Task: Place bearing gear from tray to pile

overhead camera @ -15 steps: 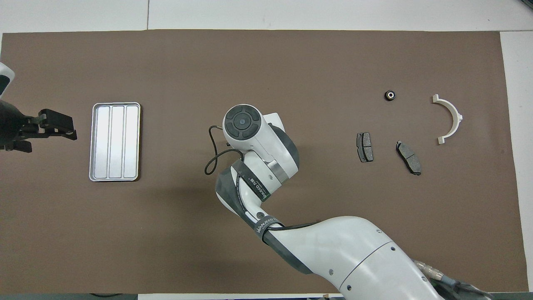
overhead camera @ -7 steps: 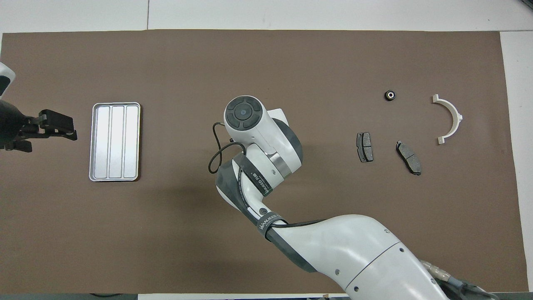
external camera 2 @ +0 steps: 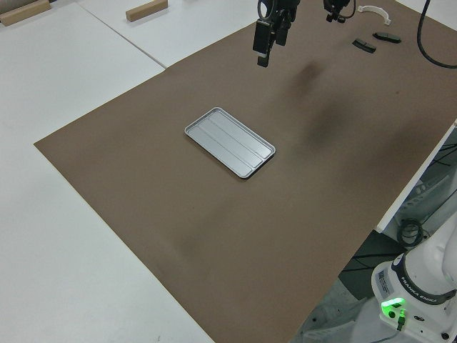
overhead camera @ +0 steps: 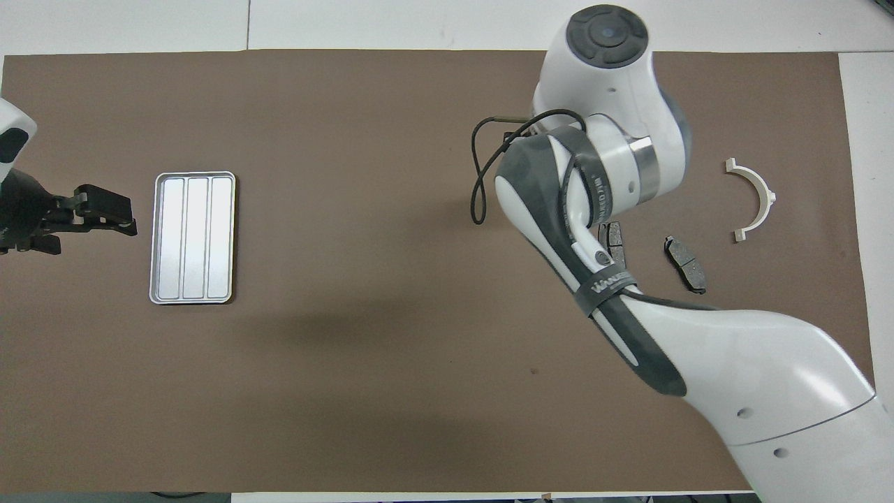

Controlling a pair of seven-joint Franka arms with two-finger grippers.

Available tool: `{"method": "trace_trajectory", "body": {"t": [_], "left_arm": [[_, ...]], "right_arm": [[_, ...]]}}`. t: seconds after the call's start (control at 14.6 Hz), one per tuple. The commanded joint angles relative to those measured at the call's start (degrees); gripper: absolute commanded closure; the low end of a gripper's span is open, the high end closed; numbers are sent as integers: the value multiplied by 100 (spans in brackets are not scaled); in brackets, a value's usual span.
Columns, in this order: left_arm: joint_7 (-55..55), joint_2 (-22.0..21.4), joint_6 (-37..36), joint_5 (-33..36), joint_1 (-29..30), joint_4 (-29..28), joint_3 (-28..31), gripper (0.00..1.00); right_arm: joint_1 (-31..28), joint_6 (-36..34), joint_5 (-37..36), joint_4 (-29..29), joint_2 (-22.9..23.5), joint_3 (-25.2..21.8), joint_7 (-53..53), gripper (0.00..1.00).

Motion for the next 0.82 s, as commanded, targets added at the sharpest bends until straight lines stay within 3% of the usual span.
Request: {"method": "trace_trajectory", "body": {"t": [0.0, 0.48, 0.75], "left_arm": [[40, -123, -78, -2, 4, -47, 31, 0], [40, -123, -78, -2, -13, -47, 22, 0], [40, -123, -78, -2, -13, -47, 22, 0]], "right_arm": [[-539, 370, -27, -149, 96, 98, -1081, 100], [-910, 1917, -44, -896, 561, 90, -1665, 100], [-901, 2050, -53, -932, 624, 90, -1665, 100]]}}
